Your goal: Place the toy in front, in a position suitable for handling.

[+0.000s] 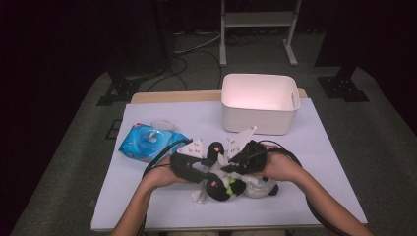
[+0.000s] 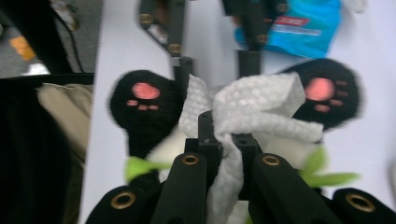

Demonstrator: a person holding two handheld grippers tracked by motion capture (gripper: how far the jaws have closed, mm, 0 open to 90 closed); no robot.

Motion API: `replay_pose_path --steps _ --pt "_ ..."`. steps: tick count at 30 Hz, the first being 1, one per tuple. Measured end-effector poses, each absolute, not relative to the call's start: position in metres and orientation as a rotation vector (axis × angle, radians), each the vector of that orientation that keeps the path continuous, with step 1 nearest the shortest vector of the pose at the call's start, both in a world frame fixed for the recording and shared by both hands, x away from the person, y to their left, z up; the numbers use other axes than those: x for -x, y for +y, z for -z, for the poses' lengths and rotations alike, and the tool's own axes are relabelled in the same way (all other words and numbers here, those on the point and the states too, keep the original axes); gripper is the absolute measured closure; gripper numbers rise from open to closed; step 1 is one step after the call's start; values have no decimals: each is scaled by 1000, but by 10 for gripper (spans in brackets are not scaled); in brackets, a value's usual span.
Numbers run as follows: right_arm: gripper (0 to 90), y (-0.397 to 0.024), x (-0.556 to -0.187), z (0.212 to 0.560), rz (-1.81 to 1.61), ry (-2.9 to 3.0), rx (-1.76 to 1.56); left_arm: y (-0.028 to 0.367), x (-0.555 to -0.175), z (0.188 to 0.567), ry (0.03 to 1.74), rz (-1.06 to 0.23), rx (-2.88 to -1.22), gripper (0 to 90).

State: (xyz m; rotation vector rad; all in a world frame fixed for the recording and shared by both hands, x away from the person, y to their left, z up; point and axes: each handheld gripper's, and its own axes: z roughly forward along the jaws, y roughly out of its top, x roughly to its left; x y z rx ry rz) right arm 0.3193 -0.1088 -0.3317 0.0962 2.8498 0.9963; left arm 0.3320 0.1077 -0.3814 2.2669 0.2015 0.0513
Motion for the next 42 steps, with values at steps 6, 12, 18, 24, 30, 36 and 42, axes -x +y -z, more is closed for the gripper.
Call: replay_pose_path --steps 6,12,18,24,30,36,42 --pt "860 -115 -336 326 -946 2824 -143 106 -330 381 196 -64 -2278 538" --pt "861 -122 -343 331 -923 2844 -184 106 -332 382 207 -53 -2261 538" --pt "865 -137 -340 339 -956 2862 -247 105 -332 381 211 -53 -2256 525" --pt "867 -142 -336 345 -1002 2865 -273 106 -334 377 238 -31 -2231 473" --pt "869 -136 -327 353 -990 2894 -240 102 -332 377 225 -34 -2243 483" --pt "868 -128 -325 349 -966 2891 -201 99 -331 381 245 -14 -2256 504" --pt "868 -120 -330 348 -962 2906 -179 99 -332 383 248 -17 -2257 514"
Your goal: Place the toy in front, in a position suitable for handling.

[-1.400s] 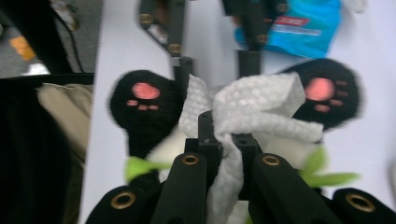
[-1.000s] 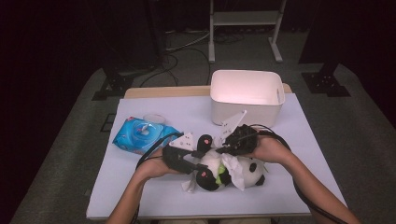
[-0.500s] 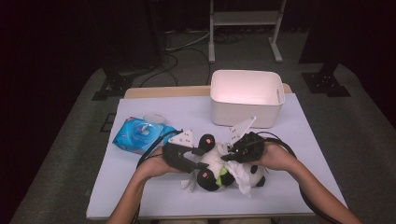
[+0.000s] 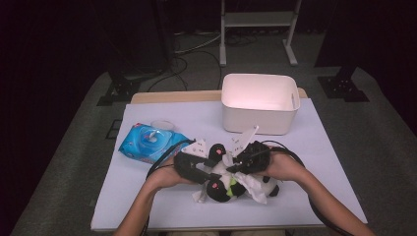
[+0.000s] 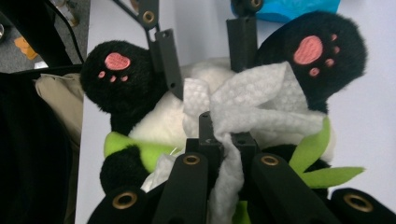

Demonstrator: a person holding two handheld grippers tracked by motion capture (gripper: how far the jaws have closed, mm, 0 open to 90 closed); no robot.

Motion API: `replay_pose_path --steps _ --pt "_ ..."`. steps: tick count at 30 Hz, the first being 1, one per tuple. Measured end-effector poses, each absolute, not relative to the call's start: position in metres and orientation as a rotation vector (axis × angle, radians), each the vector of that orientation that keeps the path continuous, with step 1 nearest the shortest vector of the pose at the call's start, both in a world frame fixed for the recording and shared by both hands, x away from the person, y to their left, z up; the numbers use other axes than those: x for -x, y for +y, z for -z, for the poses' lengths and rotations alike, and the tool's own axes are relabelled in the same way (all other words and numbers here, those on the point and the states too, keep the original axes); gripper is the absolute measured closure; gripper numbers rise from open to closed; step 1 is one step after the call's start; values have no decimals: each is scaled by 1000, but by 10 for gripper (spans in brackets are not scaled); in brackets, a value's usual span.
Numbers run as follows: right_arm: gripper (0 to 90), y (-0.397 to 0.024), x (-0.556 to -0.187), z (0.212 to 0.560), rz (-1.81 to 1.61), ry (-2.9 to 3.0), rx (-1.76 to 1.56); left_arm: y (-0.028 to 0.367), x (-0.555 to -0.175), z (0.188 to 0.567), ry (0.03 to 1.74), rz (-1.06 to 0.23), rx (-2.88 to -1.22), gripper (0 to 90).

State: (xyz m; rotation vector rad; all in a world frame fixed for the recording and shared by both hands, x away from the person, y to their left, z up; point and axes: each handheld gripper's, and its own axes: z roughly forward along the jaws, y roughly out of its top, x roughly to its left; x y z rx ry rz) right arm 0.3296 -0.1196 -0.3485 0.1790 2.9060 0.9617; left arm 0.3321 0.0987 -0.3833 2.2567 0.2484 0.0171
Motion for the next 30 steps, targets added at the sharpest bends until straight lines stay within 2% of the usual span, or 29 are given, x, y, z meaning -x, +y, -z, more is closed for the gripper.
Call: replay_pose_path --steps 8,18,30 --pt "867 -119 -338 340 -961 2855 -203 98 -329 383 232 -31 -2261 515" --pt "867 -148 -353 334 -1004 2828 -323 98 -330 382 226 -32 -2265 517" --pt "869 -175 -347 348 -1076 2859 -419 100 -326 372 214 -39 -2283 503"
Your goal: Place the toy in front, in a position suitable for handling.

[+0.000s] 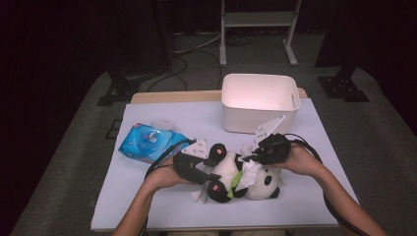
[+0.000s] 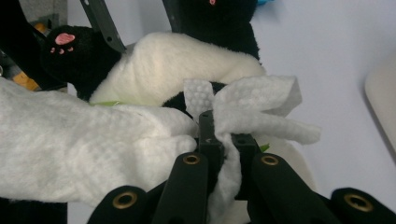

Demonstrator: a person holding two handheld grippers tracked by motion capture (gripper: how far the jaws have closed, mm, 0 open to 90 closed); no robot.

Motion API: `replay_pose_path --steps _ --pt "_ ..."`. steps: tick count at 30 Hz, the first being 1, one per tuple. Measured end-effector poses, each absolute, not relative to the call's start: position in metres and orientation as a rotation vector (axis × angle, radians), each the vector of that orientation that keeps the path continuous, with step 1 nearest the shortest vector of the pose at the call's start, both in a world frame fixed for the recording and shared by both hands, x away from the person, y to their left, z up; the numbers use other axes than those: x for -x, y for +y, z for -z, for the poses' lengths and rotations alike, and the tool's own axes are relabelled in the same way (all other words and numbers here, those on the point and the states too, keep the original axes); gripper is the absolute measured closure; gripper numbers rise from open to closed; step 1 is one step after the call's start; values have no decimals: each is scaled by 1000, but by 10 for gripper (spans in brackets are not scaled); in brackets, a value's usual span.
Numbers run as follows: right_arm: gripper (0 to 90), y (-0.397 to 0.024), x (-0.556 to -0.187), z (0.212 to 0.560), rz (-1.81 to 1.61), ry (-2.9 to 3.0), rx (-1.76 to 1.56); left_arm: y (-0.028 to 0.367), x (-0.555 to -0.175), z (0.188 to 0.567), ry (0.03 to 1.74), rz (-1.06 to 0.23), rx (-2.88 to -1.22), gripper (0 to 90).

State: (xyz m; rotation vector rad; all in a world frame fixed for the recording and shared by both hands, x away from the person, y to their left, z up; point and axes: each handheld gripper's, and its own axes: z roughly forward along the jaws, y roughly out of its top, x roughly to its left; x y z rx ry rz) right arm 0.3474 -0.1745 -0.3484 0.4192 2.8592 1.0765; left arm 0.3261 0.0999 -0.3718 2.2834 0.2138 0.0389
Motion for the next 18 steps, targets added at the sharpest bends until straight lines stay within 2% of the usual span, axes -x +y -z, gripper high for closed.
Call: replay_pose_path --steps 18 --pt "870 -185 -323 355 -1155 2808 -389 109 -319 339 228 -99 -2332 472"
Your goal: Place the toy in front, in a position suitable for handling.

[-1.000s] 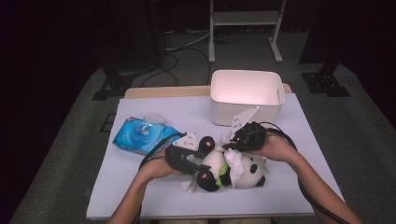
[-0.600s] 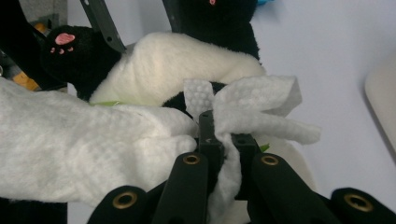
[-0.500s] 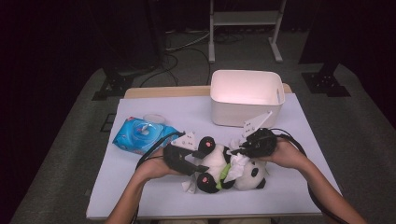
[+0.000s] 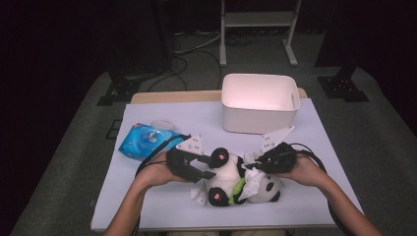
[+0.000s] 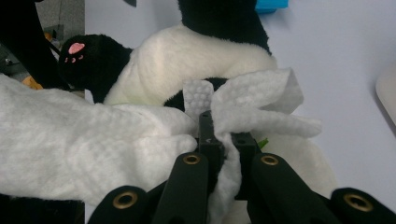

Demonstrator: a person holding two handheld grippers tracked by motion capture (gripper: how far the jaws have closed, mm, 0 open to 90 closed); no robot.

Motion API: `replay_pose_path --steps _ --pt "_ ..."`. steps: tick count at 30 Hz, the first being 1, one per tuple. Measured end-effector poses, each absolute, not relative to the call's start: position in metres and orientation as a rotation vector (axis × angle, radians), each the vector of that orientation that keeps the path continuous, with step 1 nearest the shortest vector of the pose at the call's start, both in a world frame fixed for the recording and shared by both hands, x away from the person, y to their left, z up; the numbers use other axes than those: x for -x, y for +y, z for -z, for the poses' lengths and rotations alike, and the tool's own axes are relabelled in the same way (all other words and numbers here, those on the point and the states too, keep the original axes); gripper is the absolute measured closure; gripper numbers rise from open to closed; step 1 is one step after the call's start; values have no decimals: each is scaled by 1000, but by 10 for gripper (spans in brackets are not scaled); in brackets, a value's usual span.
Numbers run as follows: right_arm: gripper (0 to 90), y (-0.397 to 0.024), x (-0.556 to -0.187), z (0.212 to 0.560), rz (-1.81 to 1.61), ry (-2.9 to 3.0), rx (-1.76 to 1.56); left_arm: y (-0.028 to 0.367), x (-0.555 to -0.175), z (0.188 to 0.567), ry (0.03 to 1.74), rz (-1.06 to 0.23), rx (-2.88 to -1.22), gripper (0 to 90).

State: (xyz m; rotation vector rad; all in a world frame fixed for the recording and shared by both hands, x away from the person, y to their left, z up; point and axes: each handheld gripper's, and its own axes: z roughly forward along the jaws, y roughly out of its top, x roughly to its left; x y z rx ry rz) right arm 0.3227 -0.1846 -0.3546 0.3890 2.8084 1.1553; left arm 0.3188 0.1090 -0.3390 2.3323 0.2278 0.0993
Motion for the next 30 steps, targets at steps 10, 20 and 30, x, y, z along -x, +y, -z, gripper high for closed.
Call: replay_pose_path --steps 10,20,30 --pt "869 -184 -314 352 -1131 2824 -358 100 -329 346 250 -92 -2342 451" --pt "869 -177 -314 344 -1132 2803 -309 97 -333 351 227 -85 -2319 573" --pt "868 -152 -316 323 -1193 2769 -214 91 -333 348 226 -94 -2305 579"
